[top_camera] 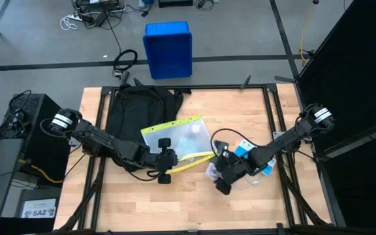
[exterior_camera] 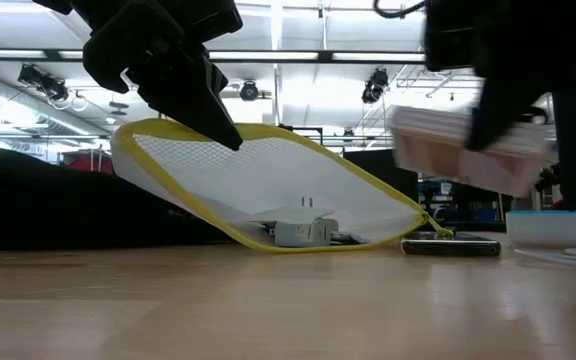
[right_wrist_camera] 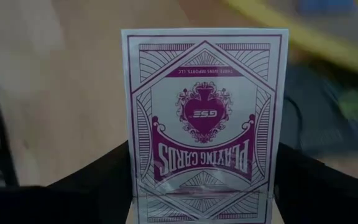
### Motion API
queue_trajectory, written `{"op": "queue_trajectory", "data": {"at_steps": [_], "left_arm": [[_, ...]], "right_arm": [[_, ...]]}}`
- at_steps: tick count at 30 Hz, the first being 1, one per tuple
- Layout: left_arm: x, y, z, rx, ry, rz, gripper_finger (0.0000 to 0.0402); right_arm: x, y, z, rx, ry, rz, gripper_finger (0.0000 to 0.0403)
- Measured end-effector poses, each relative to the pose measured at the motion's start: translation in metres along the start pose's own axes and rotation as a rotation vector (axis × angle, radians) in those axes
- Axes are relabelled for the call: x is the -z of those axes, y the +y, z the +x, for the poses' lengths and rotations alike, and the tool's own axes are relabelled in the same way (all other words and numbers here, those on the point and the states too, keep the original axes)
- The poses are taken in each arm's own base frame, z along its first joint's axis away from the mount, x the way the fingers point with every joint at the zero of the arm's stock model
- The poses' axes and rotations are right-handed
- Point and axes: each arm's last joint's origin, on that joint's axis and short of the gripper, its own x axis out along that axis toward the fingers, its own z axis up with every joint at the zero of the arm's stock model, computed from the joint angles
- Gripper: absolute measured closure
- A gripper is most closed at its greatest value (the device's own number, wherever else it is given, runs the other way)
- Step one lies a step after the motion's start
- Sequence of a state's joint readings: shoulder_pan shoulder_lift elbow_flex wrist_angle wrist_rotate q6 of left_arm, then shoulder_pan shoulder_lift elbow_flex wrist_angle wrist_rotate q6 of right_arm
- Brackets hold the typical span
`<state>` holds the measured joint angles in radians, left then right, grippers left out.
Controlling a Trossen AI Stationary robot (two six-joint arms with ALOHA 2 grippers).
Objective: Unpack backpack
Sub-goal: Put the deck of cards into the zip lock bag
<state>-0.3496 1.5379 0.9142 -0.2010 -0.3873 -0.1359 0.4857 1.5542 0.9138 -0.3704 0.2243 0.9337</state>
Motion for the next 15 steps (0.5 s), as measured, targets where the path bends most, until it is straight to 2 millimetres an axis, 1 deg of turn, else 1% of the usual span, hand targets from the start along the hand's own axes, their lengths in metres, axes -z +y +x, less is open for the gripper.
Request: {"op": "queue_trajectory", "data": {"at_steps": [4,8,11,15], "left_arm": [[0.0,0.0,0.0,0.0,-0.002,0.001,0.0402],[-0.001,0.0,0.0,-0.008,-0.008,0.0,0.0402],[-0.002,0.0,0.0,-0.013,-0.023,0.017,0.0402],[-0.005,0.0,0.0,-0.03,-0.048,0.011,0.0402]], "right_arm": [[-0.021,-0.006,0.014,-0.034,-0.064,-0.021,0.0129],[-0.038,-0.01,0.029,-0.107,-0.107,-0.039,0.0129],[-0.046,-0.012,0.039,-0.145,-0.115,-0.058,0.0129],[-0.052,-0.012,0.048,-0.147,-0.108,-0.089,0.0129]]}}
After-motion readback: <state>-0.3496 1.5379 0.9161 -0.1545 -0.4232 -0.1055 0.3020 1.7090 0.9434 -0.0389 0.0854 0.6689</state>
